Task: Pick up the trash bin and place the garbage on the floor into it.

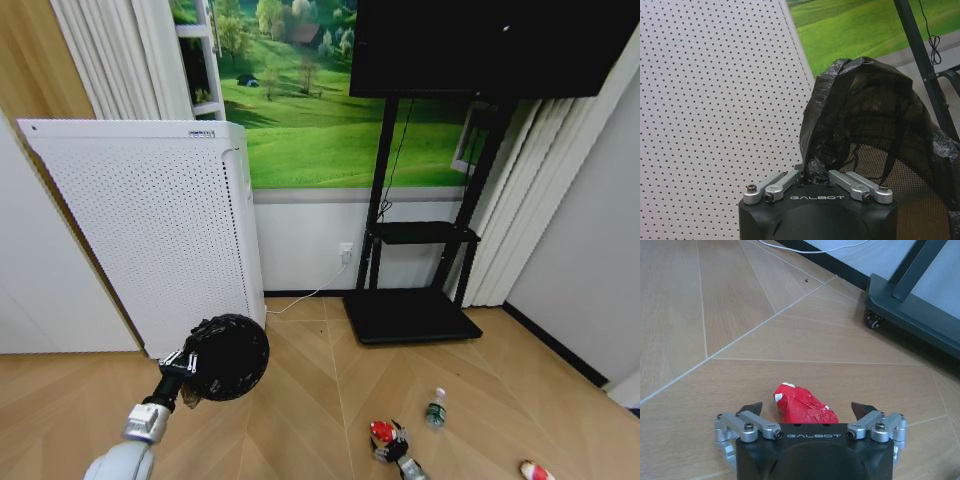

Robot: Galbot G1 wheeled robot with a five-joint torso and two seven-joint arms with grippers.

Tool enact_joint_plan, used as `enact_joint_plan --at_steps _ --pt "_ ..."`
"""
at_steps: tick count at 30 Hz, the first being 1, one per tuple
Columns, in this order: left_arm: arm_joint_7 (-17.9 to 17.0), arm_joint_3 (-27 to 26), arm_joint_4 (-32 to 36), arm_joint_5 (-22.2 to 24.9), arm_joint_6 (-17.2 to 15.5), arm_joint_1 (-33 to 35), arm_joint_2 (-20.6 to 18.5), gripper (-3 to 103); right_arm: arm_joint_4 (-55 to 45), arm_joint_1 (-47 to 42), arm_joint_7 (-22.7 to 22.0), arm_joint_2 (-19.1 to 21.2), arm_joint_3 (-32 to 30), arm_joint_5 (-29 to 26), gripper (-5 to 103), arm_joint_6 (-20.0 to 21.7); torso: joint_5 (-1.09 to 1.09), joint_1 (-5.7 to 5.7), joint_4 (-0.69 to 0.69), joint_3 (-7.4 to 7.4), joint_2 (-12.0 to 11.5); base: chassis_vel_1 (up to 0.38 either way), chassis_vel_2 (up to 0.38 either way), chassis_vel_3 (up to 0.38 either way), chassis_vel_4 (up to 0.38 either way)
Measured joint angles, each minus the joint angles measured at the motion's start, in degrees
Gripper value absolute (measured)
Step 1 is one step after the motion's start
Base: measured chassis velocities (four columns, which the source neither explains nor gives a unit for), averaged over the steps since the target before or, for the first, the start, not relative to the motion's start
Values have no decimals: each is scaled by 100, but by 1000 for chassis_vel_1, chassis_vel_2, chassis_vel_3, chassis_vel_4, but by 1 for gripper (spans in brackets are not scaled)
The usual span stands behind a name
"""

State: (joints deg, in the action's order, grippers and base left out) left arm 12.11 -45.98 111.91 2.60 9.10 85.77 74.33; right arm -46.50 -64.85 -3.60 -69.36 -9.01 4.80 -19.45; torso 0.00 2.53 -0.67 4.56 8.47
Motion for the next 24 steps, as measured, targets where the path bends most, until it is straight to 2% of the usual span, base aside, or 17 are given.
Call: enact_joint_plan --at_steps 2,3,5,6,9,10,12,15,18,24 --pt "0 3 -8 -1 5 -4 0 7 50 29 35 -2 -14 18 88 -40 0 0 0 0 0 0 0 0 0" --pt "0 3 -8 -1 5 -4 0 7 50 29 35 -2 -14 18 88 -40 0 0 0 0 0 0 0 0 0" --pt "0 5 -19 -6 7 -7 -1 7 82 54 55 -9 -33 18 78 -75 0 0 0 0 0 0 0 0 0" --pt "0 5 -19 -6 7 -7 -1 7 82 54 55 -9 -33 18 78 -75 0 0 0 0 0 0 0 0 0" --pt "0 8 -34 -11 13 -8 -1 7 93 63 41 -14 -37 18 61 -80 0 0 0 0 0 0 0 0 0" --pt "0 8 -34 -11 13 -8 -1 7 93 63 41 -14 -37 18 61 -80 0 0 0 0 0 0 0 0 0" --pt "-1 9 -47 -17 18 -6 -1 7 96 63 37 -13 -36 18 50 -79 0 0 0 0 0 0 0 0 0" --pt "-1 10 -60 -22 23 -4 3 7 99 61 36 -16 -36 17 44 -80 0 0 0 0 0 0 0 0 0" --pt "0 20 -67 -33 36 2 9 7 90 49 26 -24 -53 10 30 -100 -3 0 0 -1 0 0 0 0 0" --pt "-5 61 -35 -34 36 -10 13 7 -15 8 26 -5 -117 -69 18 -126 -1 0 0 -1 0 0 0 0 0"
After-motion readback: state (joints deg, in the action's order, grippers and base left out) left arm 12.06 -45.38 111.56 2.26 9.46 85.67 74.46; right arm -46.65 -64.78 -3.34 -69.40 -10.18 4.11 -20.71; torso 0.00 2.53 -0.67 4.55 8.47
